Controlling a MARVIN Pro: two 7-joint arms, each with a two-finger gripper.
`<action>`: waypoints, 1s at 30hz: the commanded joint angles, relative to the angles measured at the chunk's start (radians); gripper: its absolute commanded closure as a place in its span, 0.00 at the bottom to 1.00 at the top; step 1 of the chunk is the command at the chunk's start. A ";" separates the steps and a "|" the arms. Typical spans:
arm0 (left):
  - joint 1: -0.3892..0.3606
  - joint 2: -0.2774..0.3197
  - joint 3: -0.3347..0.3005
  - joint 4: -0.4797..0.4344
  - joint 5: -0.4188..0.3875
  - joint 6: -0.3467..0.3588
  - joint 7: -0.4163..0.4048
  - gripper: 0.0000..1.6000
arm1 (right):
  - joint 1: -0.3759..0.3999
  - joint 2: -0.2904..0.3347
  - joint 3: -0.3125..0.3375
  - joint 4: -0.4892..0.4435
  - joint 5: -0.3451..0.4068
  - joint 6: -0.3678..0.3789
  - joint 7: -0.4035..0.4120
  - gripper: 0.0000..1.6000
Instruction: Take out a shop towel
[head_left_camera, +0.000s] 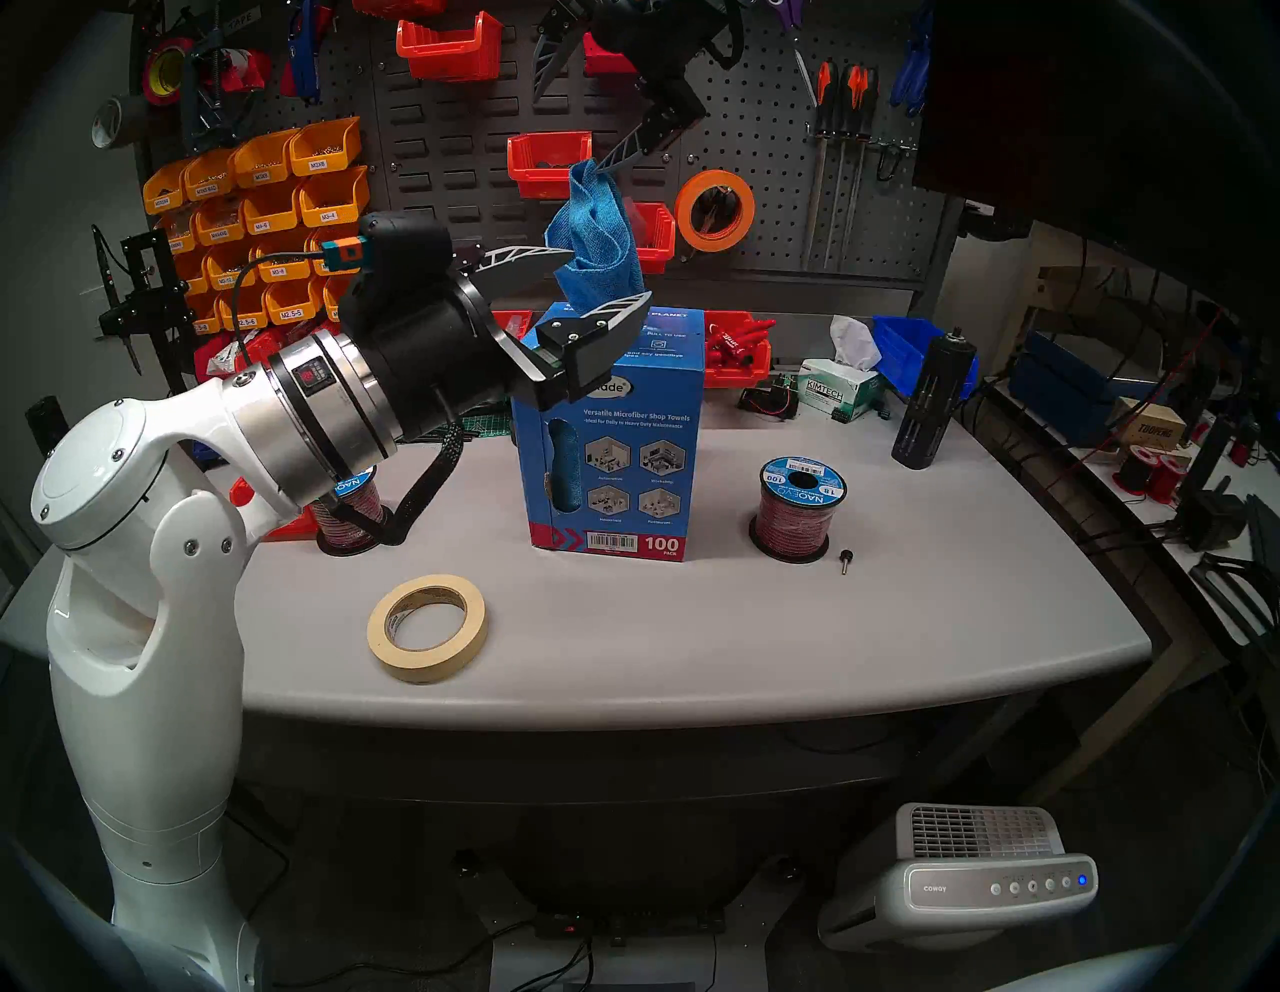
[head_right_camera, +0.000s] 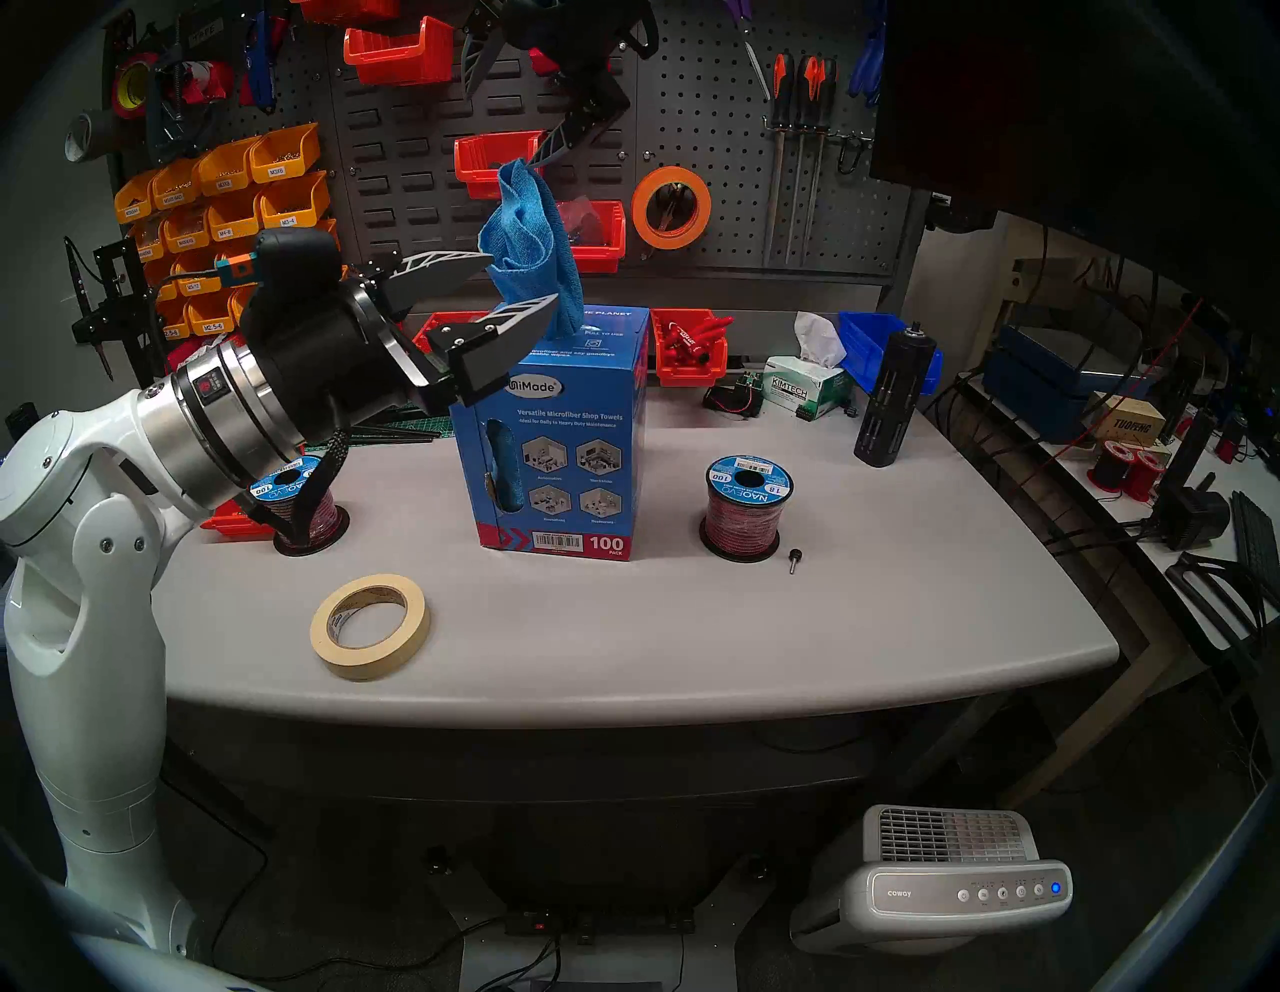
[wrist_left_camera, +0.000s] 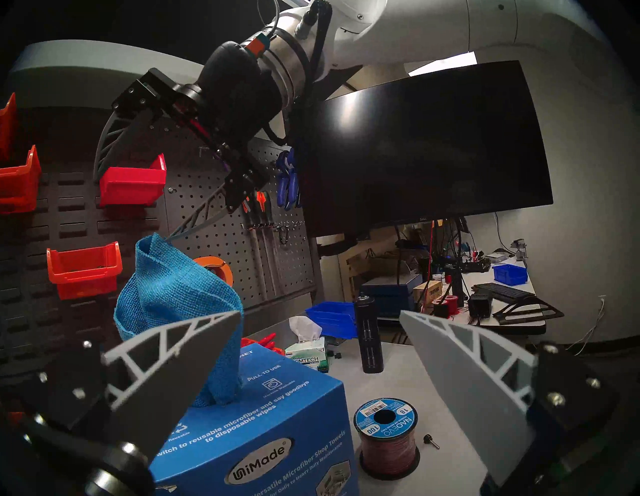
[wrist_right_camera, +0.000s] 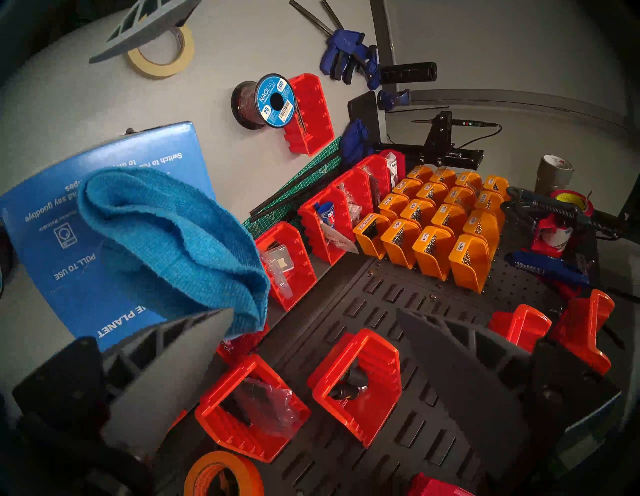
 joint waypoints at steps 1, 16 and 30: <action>-0.026 -0.002 0.009 -0.015 0.001 -0.017 -0.003 0.00 | 0.064 0.031 -0.001 0.020 0.006 0.003 0.073 0.00; -0.040 -0.005 0.046 -0.015 0.003 -0.028 -0.011 0.00 | 0.075 0.013 -0.003 -0.029 0.015 0.007 0.084 0.00; -0.048 -0.006 0.055 -0.015 0.005 -0.037 -0.018 0.00 | 0.072 0.024 -0.006 -0.086 0.015 0.011 0.092 0.00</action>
